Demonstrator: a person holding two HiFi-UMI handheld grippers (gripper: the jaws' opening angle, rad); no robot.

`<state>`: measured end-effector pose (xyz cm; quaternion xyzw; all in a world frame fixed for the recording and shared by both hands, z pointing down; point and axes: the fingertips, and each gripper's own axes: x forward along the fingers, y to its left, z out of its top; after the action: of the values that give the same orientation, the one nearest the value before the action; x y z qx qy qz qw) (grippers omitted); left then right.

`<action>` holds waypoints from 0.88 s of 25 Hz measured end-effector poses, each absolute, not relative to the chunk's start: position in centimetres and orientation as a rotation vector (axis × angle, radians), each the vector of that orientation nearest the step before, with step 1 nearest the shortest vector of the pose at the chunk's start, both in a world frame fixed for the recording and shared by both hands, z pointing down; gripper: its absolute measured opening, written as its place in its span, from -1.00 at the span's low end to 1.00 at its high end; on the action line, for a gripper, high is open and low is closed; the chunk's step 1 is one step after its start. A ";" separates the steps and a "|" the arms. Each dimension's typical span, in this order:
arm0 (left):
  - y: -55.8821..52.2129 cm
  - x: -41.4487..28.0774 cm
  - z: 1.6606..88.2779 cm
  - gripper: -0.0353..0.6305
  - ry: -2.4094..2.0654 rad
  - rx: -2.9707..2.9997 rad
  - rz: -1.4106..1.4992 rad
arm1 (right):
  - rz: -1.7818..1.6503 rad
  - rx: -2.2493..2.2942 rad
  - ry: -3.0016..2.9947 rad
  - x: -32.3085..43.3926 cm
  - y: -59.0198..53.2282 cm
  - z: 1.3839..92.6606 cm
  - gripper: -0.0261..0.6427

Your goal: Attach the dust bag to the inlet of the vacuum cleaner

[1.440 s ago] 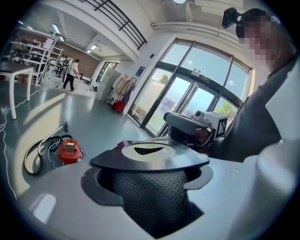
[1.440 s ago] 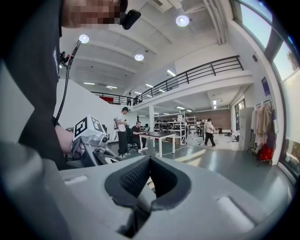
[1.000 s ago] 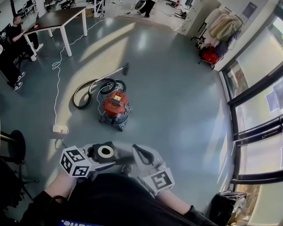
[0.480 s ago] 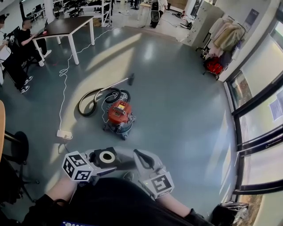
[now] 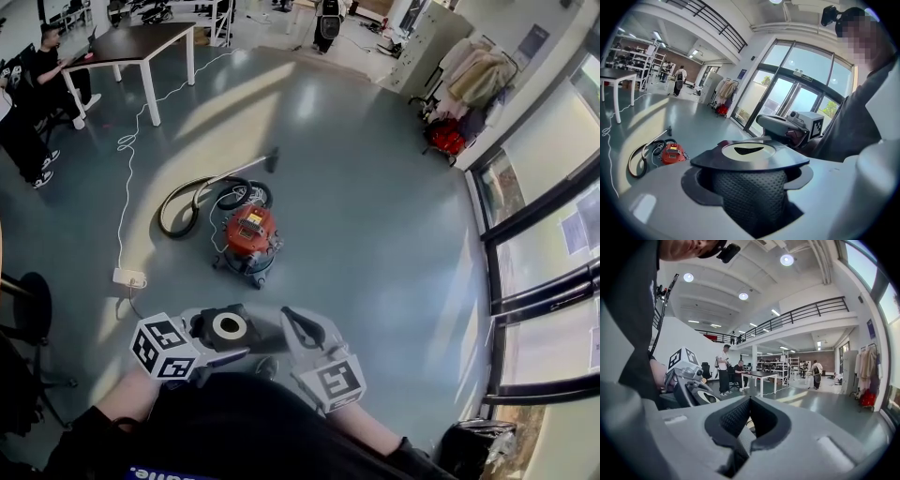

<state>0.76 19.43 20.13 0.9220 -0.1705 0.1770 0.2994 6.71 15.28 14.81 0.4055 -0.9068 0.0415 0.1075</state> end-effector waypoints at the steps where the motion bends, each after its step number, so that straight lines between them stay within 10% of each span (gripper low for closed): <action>1: 19.4 0.4 20.0 0.19 -0.440 2.453 0.467 | 0.121 1.199 -2.662 6.2 15.2 14.8 -0.95; 22: 18.6 -8.4 19.8 0.19 -0.304 2.496 0.472 | 0.140 1.319 -2.527 -2.5 13.6 16.1 -0.95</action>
<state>-8.41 18.64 19.79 0.9344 -0.1139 0.1767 0.2875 -2.49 13.63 16.14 0.4573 -0.8763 0.0487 0.1436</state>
